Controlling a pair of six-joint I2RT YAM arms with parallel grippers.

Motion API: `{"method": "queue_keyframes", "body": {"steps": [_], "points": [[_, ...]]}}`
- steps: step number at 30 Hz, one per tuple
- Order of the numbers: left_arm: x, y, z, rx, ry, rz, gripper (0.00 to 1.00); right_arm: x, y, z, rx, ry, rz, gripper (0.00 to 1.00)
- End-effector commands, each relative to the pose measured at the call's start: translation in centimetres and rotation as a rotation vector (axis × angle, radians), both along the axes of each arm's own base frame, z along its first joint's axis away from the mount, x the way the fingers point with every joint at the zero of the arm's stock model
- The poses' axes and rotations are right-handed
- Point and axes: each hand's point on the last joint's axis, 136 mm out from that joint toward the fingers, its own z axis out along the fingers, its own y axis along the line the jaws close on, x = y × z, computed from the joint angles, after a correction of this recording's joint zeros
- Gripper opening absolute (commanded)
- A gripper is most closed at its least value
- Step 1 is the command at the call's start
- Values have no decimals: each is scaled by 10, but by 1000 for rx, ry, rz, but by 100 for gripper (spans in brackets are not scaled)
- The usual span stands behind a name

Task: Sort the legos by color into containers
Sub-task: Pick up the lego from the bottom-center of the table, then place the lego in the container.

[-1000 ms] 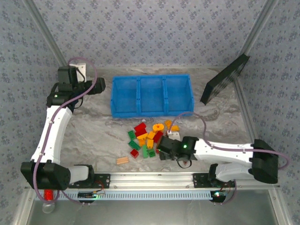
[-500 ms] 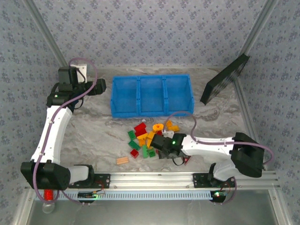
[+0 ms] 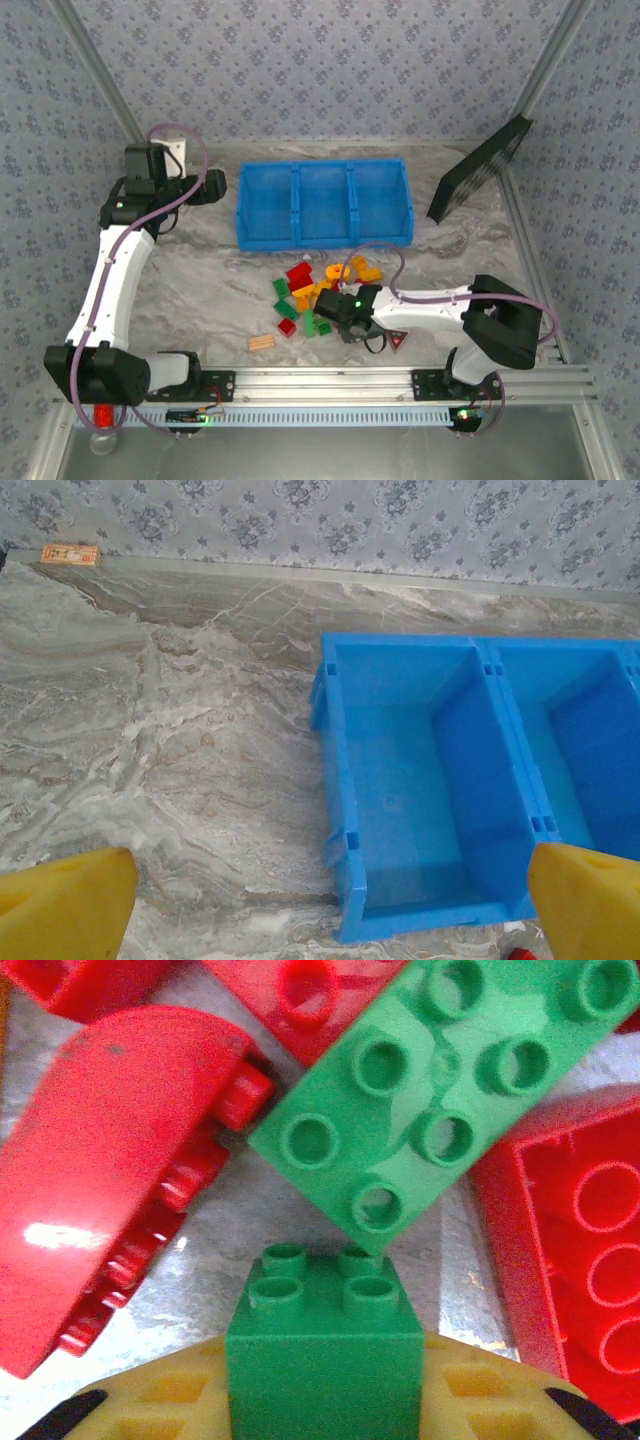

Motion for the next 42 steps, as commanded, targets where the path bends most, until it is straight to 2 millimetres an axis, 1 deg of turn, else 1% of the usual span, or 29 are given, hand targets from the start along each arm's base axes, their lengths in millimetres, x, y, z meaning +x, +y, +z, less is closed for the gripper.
{"method": "queue_keyframes", "body": {"steps": [1,3,5,7,9,11,13,16,17,20,24,27,30,33,35,38,42], "points": [[-8,-6,9,11,-10,-36,100,2,2,15,2,2,4,29],[-13,-11,2,4,20,-45,100,5,3,34,22,-4,21,28],[-21,-18,-14,-1,83,-57,100,12,0,57,34,-17,34,27],[-30,-26,-32,-2,141,-76,100,26,-4,80,68,-36,32,27],[-45,-35,-50,9,194,-94,100,44,-12,104,95,-68,27,26],[-62,-46,-62,29,221,-122,99,63,-19,123,119,-103,14,26],[-80,-59,-71,42,241,-160,99,84,-28,137,136,-140,1,26],[-112,-85,-86,8,283,-244,99,119,-41,147,152,-184,-26,25],[-124,-93,-92,-5,303,-276,99,134,-43,155,169,-209,-39,25],[-158,-112,-114,-15,367,-351,98,172,-50,156,176,-249,-63,25],[-194,-128,-142,-24,439,-404,92,216,-51,146,155,-265,-69,25],[-214,-140,-156,-48,477,-430,90,246,-54,135,145,-268,-88,25],[-229,-152,-170,-29,499,-459,89,272,-55,127,152,-271,-111,25],[-241,-160,-185,24,523,-490,87,291,-55,117,158,-261,-126,25],[-246,-164,-194,69,541,-502,85,300,-56,111,163,-251,-133,26],[-253,-170,-205,120,563,-526,84,309,-57,98,165,-228,-140,26],[-258,-174,-221,167,597,-526,82,317,-58,82,160,-194,-145,28]]}}
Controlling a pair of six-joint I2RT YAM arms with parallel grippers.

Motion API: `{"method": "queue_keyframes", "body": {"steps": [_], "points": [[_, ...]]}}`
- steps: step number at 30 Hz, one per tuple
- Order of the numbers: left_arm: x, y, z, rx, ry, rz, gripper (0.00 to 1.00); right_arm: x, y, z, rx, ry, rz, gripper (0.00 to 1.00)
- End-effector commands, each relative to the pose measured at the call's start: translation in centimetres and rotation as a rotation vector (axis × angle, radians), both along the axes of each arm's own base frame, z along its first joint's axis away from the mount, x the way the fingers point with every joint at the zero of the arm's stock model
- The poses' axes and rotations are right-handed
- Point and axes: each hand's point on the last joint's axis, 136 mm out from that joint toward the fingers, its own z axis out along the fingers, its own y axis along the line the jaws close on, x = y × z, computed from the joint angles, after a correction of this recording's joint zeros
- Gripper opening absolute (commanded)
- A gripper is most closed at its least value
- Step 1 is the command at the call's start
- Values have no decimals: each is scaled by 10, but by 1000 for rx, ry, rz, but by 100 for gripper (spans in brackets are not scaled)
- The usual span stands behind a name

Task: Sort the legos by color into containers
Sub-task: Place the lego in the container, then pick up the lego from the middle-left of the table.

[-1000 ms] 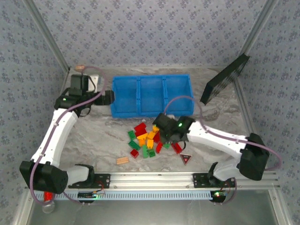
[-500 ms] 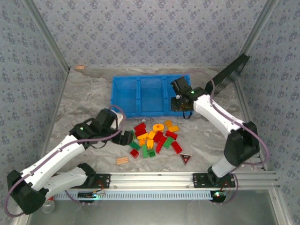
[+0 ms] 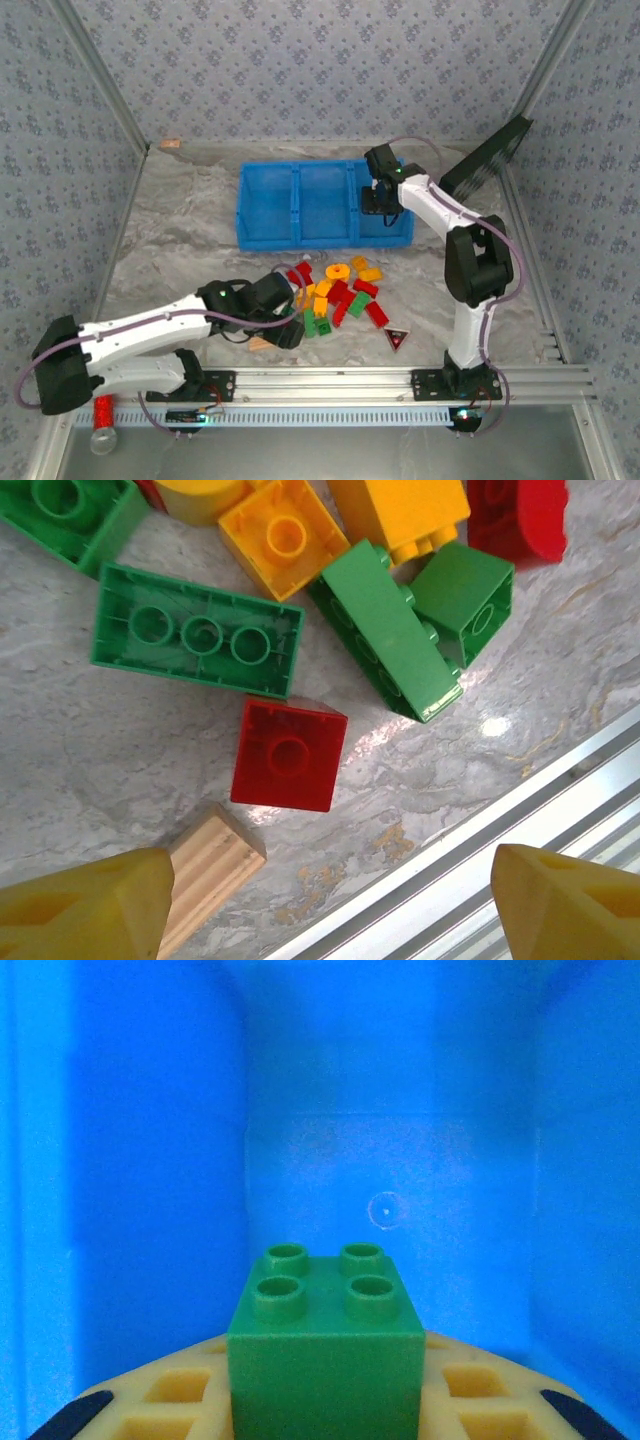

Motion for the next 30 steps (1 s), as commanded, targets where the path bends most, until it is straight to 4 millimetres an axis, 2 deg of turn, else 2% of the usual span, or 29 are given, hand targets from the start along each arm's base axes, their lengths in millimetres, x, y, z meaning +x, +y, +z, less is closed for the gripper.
{"method": "queue_keyframes", "body": {"steps": [1,5,10,15,18,23,26,30], "points": [[3,-1,-9,35,-12,26,81,9,3,-7,10,15,23,28],[7,-3,-14,54,-24,33,81,14,3,-17,14,25,23,30],[12,-4,-24,113,-23,23,80,14,3,-28,15,44,38,38],[19,-11,-36,145,-30,21,79,13,4,-25,21,38,57,46],[19,-12,-42,156,-29,15,78,13,5,-18,26,27,65,50],[22,-11,-45,173,-39,8,74,7,6,2,40,-10,74,51],[23,-12,-48,177,-42,1,69,-7,8,19,52,-24,87,51],[24,-15,-56,181,-31,-14,62,-43,9,40,64,-32,116,52]]}}
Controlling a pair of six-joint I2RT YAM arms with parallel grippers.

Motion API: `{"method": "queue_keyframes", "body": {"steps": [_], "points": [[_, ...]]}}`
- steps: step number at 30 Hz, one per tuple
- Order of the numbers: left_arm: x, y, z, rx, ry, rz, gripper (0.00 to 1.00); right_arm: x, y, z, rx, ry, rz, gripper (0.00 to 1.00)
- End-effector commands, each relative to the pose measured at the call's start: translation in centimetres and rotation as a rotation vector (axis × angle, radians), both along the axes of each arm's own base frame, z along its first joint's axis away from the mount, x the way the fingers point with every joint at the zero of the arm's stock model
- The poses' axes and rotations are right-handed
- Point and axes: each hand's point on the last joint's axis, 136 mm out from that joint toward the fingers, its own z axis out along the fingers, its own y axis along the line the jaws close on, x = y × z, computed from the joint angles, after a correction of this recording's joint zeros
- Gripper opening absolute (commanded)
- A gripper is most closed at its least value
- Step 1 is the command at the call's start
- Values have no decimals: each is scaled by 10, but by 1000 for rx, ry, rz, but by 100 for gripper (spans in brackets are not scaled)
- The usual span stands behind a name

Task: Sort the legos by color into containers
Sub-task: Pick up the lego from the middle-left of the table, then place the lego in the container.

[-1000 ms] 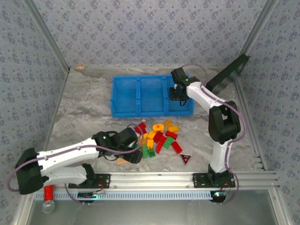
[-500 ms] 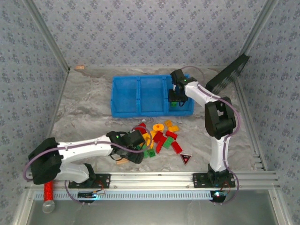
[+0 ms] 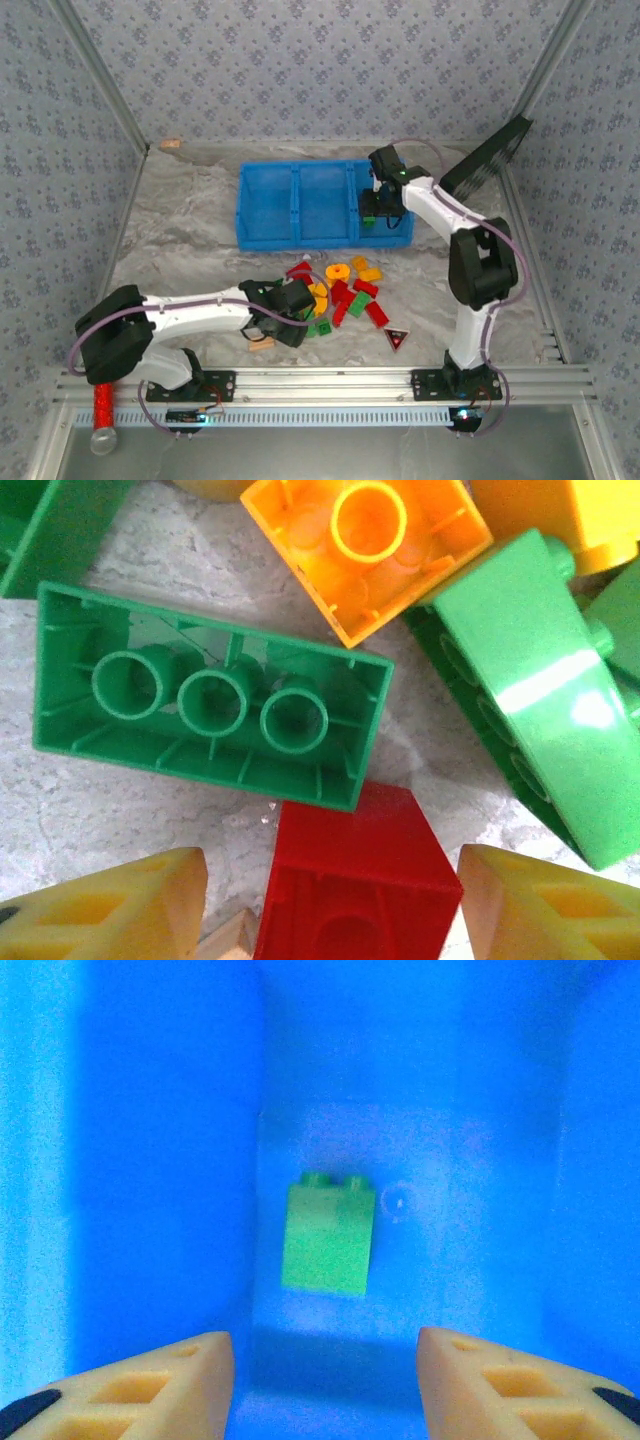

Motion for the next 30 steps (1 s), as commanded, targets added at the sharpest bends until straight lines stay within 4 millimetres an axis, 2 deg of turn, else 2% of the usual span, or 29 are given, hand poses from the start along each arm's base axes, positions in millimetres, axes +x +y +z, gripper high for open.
{"method": "queue_keyframes", "body": {"steps": [1,7,11,15,18,22,25,28,30], "points": [[6,-11,0,-15,-16,-26,59,-38,7,33,26,-19,58,53],[6,-15,-6,-40,17,-37,41,-111,-3,34,-4,39,78,58],[11,-11,-2,-38,17,-40,32,-160,-10,16,-13,107,88,61],[18,-8,19,-57,5,-41,27,-201,-6,-9,11,153,131,64],[30,-5,51,-76,-25,-48,25,-225,-2,-30,20,183,168,67],[62,-2,100,-135,-95,-20,24,-244,4,-50,36,196,187,69],[96,-1,134,-176,-162,12,24,-250,6,-59,34,195,188,71],[132,2,155,-183,-225,39,23,-252,8,-62,27,183,194,72],[155,5,162,-175,-258,56,23,-252,8,-64,24,184,196,73]]}}
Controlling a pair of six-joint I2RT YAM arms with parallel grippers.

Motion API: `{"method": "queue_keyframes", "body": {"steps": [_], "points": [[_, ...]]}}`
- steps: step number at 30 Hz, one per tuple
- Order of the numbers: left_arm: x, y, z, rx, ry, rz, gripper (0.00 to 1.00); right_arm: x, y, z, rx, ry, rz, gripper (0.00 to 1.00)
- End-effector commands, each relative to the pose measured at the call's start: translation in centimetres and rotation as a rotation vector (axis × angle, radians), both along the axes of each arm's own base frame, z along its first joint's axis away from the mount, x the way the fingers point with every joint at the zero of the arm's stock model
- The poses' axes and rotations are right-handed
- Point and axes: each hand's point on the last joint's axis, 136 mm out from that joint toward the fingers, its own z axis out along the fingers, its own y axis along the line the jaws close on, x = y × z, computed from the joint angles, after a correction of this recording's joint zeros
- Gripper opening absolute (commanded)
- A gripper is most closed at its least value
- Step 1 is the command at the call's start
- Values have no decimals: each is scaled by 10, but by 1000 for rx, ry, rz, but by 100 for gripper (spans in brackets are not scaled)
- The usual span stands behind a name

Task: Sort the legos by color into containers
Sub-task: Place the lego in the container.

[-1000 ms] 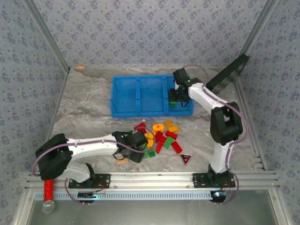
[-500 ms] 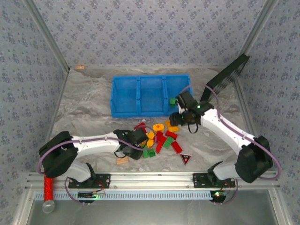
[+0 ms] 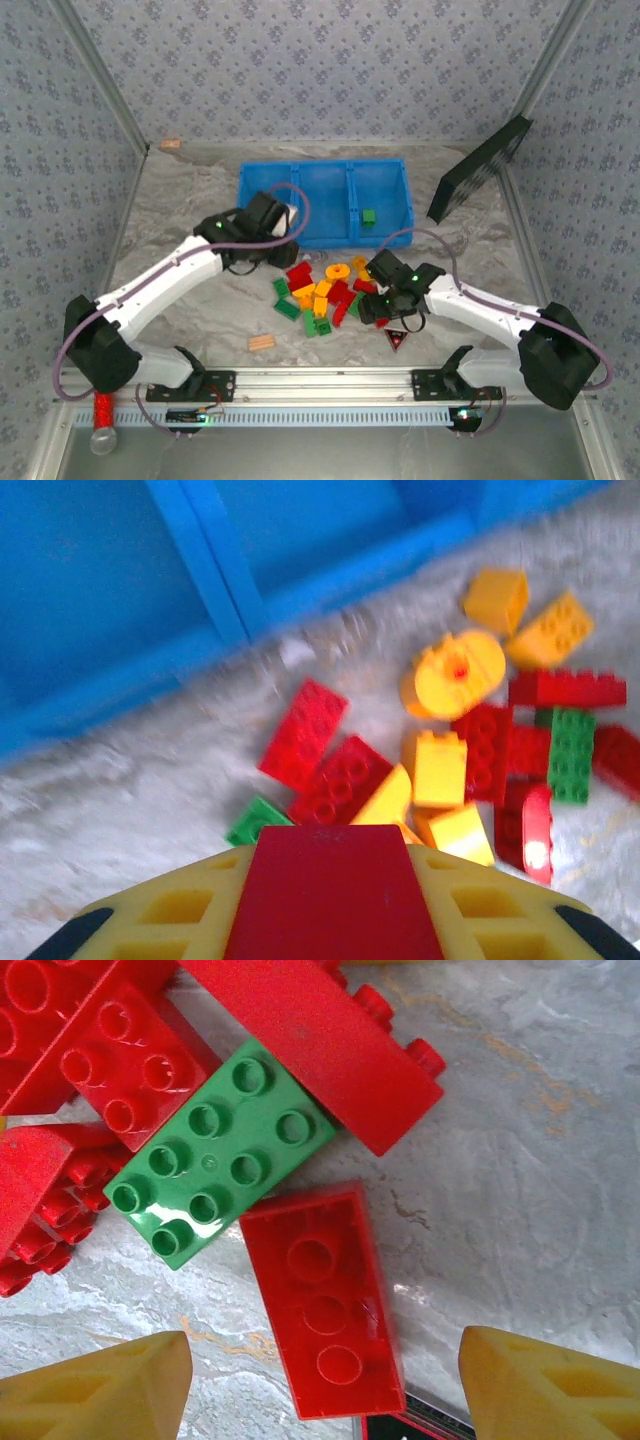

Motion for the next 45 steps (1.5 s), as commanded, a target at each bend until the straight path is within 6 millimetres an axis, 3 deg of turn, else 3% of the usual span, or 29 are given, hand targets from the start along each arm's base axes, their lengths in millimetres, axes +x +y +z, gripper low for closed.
{"method": "queue_keyframes", "body": {"steps": [1,7,13,17,23,29,37,45], "points": [[29,9,5,65,-27,-20,23,4,2,1,13,-28,-24,73],[82,-13,26,41,-100,-39,22,2,1,-10,-7,-15,-20,73],[115,-53,22,-32,-92,-68,22,-2,0,-27,-42,15,-25,71],[129,-76,-3,-42,-43,-78,22,-3,0,-35,-58,28,-28,64],[131,-108,-50,5,53,-116,23,-3,-1,-42,-82,40,-23,52],[135,-112,-95,66,157,-73,23,-4,-4,-41,-100,45,-25,33],[136,-123,-123,55,227,-63,26,5,0,14,-19,-5,-47,22],[133,-123,-129,49,241,-50,47,16,-6,67,47,-64,-67,21]]}}
